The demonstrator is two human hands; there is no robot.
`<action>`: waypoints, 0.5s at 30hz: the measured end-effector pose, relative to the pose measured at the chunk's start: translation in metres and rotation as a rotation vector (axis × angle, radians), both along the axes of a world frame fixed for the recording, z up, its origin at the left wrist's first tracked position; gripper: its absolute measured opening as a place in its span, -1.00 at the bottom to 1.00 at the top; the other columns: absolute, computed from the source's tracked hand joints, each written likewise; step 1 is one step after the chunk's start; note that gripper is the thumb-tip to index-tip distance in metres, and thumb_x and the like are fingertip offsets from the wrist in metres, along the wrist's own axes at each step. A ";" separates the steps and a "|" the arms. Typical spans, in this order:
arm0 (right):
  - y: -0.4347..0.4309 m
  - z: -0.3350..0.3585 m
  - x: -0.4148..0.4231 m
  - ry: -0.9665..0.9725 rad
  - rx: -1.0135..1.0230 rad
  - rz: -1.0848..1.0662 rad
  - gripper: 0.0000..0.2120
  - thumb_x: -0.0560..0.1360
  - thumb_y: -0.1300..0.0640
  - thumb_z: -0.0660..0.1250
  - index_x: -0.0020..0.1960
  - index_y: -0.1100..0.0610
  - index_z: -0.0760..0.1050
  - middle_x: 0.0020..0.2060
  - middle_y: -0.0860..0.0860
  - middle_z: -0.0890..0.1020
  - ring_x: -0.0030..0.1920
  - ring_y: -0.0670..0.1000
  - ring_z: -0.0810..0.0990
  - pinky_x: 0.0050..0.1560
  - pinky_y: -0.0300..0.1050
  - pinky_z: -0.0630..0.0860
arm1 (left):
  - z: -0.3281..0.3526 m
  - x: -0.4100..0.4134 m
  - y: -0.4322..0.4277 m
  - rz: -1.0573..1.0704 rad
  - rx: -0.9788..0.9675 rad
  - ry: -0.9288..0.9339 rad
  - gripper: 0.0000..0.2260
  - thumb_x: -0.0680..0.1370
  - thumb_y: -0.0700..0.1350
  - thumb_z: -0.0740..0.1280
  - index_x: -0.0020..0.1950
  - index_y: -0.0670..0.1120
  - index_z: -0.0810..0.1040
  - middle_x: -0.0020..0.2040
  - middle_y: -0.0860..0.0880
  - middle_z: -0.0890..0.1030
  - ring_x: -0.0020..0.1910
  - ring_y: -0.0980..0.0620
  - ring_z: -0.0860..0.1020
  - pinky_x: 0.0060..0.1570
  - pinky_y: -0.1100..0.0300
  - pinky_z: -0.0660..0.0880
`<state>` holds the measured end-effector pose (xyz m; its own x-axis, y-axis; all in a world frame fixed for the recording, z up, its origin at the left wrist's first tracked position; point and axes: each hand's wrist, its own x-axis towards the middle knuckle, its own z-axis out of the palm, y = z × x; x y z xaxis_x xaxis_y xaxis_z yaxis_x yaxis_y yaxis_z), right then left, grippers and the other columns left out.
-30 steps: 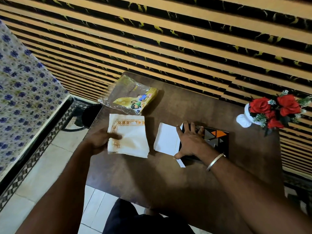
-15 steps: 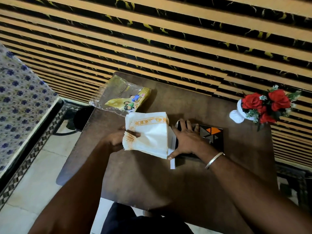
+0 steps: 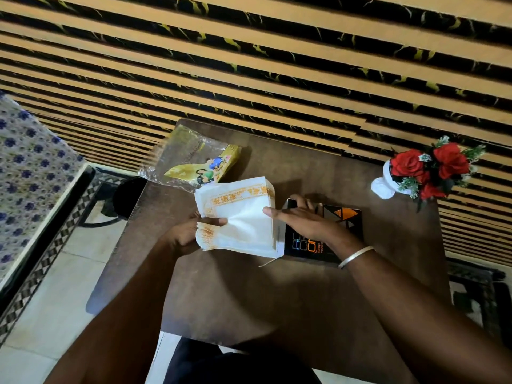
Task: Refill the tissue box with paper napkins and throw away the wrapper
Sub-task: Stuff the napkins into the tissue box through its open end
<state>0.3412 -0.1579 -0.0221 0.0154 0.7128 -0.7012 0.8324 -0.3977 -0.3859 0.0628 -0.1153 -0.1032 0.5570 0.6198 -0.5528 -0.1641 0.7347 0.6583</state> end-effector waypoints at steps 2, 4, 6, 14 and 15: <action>0.000 -0.012 -0.004 -0.039 0.047 -0.003 -0.21 0.37 -0.59 -0.04 0.45 -0.23 0.36 0.58 -0.06 -0.06 0.57 0.13 -0.25 0.49 0.30 -0.33 | 0.006 0.005 0.001 0.003 -0.001 -0.016 -0.39 0.23 -0.25 0.64 0.27 -0.18 0.61 0.25 -0.25 0.63 0.05 -0.20 0.69 -0.03 -0.09 0.65; -0.001 -0.018 -0.006 -0.058 0.083 -0.026 -0.14 0.31 -0.63 -0.03 0.45 -0.21 0.37 0.58 -0.03 -0.05 0.57 0.14 -0.22 0.49 0.30 -0.32 | 0.011 0.012 0.002 0.008 -0.014 -0.016 -0.50 0.38 -0.31 0.52 0.32 -0.19 0.57 0.27 -0.25 0.61 0.06 -0.19 0.69 -0.03 -0.07 0.66; -0.002 -0.020 -0.007 -0.039 0.094 -0.048 -0.20 0.35 -0.58 0.07 0.46 -0.20 0.36 0.59 0.02 -0.08 0.57 0.15 -0.24 0.49 0.27 -0.34 | 0.015 0.018 0.003 -0.007 -0.020 -0.007 -0.58 0.50 -0.37 0.38 0.36 -0.20 0.54 0.28 -0.24 0.61 0.07 -0.18 0.68 -0.01 -0.06 0.65; -0.003 -0.031 0.001 -0.009 0.144 -0.118 -0.39 0.52 -0.32 0.21 0.33 0.12 0.51 0.58 0.06 -0.03 0.57 0.10 -0.25 0.50 0.16 -0.41 | 0.015 0.027 0.005 -0.066 -0.067 -0.071 -0.52 0.54 -0.24 0.37 0.46 -0.08 0.42 0.36 -0.19 0.56 0.26 -0.19 0.59 0.10 -0.06 0.60; -0.003 -0.032 0.001 -0.014 0.151 -0.119 -0.39 0.52 -0.32 0.20 0.33 0.13 0.51 0.58 0.06 -0.02 0.57 0.09 -0.25 0.50 0.15 -0.41 | 0.012 0.026 0.005 -0.063 -0.092 -0.063 -0.53 0.55 -0.24 0.36 0.46 -0.07 0.43 0.37 -0.19 0.56 0.26 -0.19 0.59 0.11 -0.08 0.59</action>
<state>0.3427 -0.1607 -0.0545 0.1143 0.8025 -0.5856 0.7888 -0.4317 -0.4376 0.0889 -0.1102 -0.0908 0.6291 0.5303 -0.5684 -0.1545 0.8019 0.5772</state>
